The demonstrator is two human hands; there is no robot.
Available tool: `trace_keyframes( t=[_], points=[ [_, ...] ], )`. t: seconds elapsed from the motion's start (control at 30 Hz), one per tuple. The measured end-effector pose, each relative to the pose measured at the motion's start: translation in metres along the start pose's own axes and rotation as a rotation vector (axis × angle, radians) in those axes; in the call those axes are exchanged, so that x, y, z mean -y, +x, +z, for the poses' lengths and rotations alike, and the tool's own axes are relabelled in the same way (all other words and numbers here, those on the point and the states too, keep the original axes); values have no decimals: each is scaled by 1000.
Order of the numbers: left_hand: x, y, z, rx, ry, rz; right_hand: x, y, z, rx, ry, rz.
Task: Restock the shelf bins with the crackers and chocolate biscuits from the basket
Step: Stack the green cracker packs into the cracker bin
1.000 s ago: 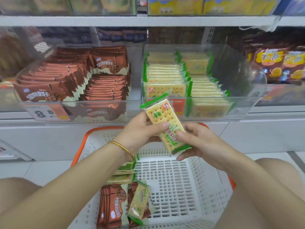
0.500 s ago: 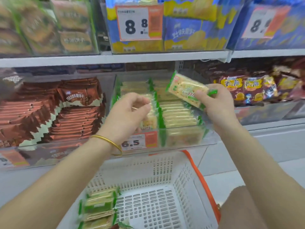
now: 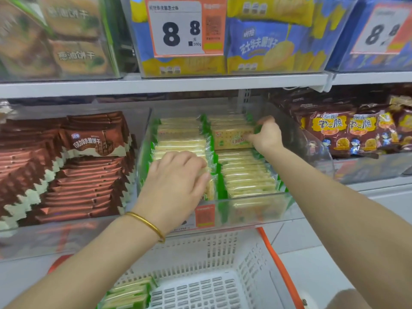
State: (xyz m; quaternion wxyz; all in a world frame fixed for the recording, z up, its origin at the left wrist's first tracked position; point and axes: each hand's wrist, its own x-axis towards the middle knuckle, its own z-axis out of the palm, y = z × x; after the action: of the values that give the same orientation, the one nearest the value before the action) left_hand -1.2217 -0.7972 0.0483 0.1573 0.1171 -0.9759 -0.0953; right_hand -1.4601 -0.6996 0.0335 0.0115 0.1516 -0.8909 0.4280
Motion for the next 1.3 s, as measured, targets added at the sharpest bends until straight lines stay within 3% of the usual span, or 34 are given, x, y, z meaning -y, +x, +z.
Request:
trace_keyframes(
  t=[0.17,0.27,0.4,0.47,0.53,0.63,0.73,0.87,1.03,1.13,1.23,1.3],
  points=[
    [2,0,-1,-23,-8,34,8,-3,4,51,-29,29],
    [4,-12,-6,-131,-55,86,12,-18,-8,-15,16,40],
    [15,-62,-13,-247,-158,174,25,-89,-36,-75,249,-193],
    [30,-95,-11,-176,-150,233,36,-151,-47,66,393,-292],
    [52,-127,-3,30,-98,250,42,-210,-40,366,466,-325],
    [94,-163,15,342,21,134,32,-261,18,803,139,-342],
    [128,-177,25,546,194,-40,-1,-278,113,974,-219,-393],
    [146,-176,27,756,339,-176,-46,-281,220,945,-415,-376],
    [157,-174,28,760,344,-195,-67,-313,278,1037,-712,-417],
    [158,-174,32,764,335,-177,-71,-331,290,1006,-942,-508],
    [158,-174,35,776,308,-169,-74,-332,290,953,-956,-558],
    [158,-174,35,778,299,-175,-70,-322,282,944,-815,-554]
  ],
)
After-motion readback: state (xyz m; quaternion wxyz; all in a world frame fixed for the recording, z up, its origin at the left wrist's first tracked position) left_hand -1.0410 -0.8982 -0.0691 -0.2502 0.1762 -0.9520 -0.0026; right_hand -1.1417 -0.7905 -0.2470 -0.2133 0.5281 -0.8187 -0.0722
